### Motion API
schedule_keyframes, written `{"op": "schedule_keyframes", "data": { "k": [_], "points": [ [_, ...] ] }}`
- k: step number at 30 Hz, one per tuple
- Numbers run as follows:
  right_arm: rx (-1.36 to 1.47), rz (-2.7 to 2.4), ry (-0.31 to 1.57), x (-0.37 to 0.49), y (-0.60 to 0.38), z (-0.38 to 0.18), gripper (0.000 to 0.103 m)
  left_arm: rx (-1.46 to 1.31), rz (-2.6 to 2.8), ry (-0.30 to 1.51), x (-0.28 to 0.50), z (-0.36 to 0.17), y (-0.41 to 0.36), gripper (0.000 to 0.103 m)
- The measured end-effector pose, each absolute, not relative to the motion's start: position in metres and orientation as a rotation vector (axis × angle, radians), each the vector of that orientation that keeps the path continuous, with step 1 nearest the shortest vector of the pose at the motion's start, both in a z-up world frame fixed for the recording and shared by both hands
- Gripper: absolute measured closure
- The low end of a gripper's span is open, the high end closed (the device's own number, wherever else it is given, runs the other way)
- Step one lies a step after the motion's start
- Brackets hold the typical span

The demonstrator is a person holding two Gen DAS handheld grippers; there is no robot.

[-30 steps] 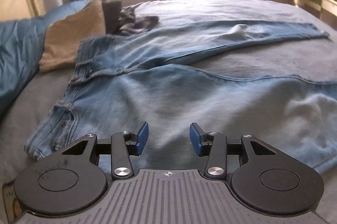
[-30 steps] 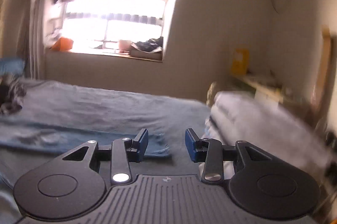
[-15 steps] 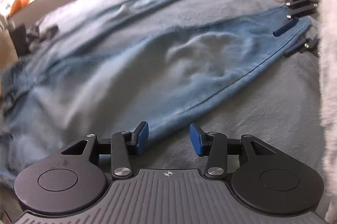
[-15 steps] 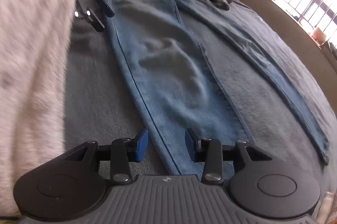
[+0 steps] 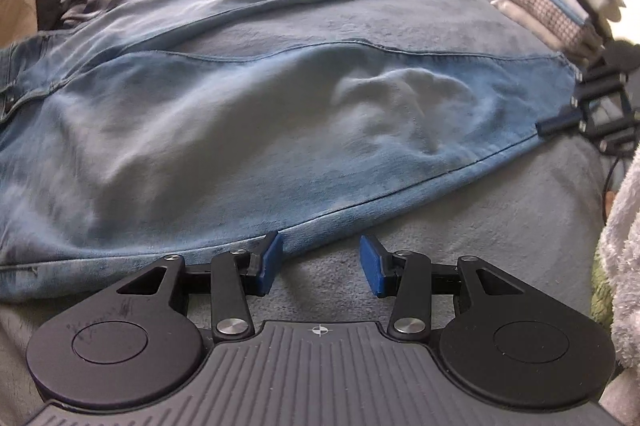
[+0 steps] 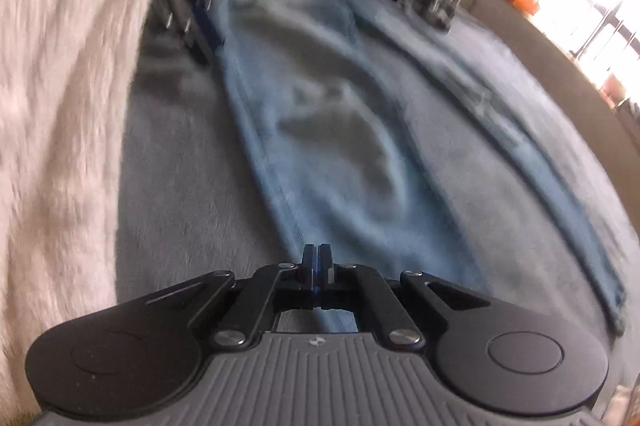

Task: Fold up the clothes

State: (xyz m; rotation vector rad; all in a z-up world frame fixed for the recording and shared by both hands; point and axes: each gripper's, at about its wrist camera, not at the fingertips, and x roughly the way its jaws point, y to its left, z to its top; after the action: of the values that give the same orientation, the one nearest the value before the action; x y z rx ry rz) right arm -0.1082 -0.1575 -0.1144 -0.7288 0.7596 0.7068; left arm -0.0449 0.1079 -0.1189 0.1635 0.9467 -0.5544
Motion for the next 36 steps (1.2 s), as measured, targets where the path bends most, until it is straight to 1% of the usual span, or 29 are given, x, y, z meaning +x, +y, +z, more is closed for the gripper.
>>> {"op": "schedule_keyframes", "data": {
  "k": [2,5,6,7,8,11,12,13,15,17,21,22,25,26,27,28,29,30,31,33,36],
  "points": [
    [-0.745,0.686,0.754,-0.111,-0.157,-0.122,0.103,0.154,-0.553,0.946,-0.043,-0.118,0.109,0.061],
    [-0.597,0.658,0.778,-0.106,-0.162,-0.112,0.102,0.093,-0.549,0.967,-0.040,-0.116,0.114,0.061],
    [-0.547,0.649,0.785,-0.104,-0.163,-0.109,0.096,0.055,-0.544,0.983,-0.039,-0.116,0.118,0.061],
    [-0.495,0.639,0.793,-0.101,-0.165,-0.106,0.086,0.012,-0.538,1.000,-0.038,-0.116,0.121,0.061],
    [-0.360,0.625,0.846,-0.094,-0.173,-0.103,0.082,-0.043,-0.527,1.023,-0.038,-0.116,0.126,0.061],
    [0.105,0.549,1.009,-0.080,-0.209,-0.106,0.078,-0.230,-0.487,1.081,-0.040,-0.121,0.144,0.061],
    [0.260,0.519,1.055,-0.077,-0.222,-0.109,0.074,-0.290,-0.467,1.095,-0.040,-0.124,0.151,0.061],
    [0.396,0.473,1.087,-0.080,-0.235,-0.118,0.071,-0.336,-0.439,1.103,-0.040,-0.127,0.157,0.061],
    [0.666,0.375,1.139,-0.086,-0.261,-0.135,0.071,-0.443,-0.382,1.112,-0.036,-0.134,0.170,0.061],
    [0.882,0.236,1.124,-0.098,-0.288,-0.152,0.070,-0.578,-0.336,1.118,-0.032,-0.141,0.184,0.061],
    [1.275,-0.003,0.955,-0.135,-0.333,-0.179,0.070,-0.705,-0.291,1.112,-0.026,-0.149,0.194,0.061],
    [1.343,-0.048,0.907,-0.144,-0.340,-0.184,0.070,-0.728,-0.282,1.110,-0.024,-0.150,0.196,0.061],
    [1.432,-0.157,0.794,-0.158,-0.345,-0.192,0.070,-0.728,-0.259,1.100,-0.022,-0.151,0.194,0.063],
    [1.462,-0.176,0.753,-0.160,-0.345,-0.196,0.070,-0.721,-0.251,1.097,-0.021,-0.151,0.193,0.067],
    [1.491,-0.195,0.713,-0.162,-0.345,-0.201,0.074,-0.714,-0.244,1.093,-0.021,-0.151,0.192,0.074],
    [1.502,-0.206,0.687,-0.163,-0.344,-0.203,0.077,-0.709,-0.236,1.090,-0.020,-0.151,0.192,0.077],
    [1.513,-0.218,0.662,-0.164,-0.342,-0.205,0.080,-0.707,-0.229,1.086,-0.020,-0.151,0.192,0.083],
    [1.504,-0.230,0.642,-0.164,-0.341,-0.204,0.090,-0.704,-0.221,1.083,-0.019,-0.150,0.192,0.089],
    [1.478,-0.245,0.626,-0.166,-0.339,-0.202,0.099,-0.704,-0.215,1.079,-0.019,-0.150,0.192,0.091],
    [1.439,-0.258,0.607,-0.169,-0.336,-0.195,0.101,-0.714,-0.210,1.069,-0.021,-0.148,0.194,0.099],
    [1.382,-0.273,0.595,-0.174,-0.330,-0.178,0.101,-0.698,-0.214,1.047,-0.026,-0.141,0.194,0.102]
  ]
}}
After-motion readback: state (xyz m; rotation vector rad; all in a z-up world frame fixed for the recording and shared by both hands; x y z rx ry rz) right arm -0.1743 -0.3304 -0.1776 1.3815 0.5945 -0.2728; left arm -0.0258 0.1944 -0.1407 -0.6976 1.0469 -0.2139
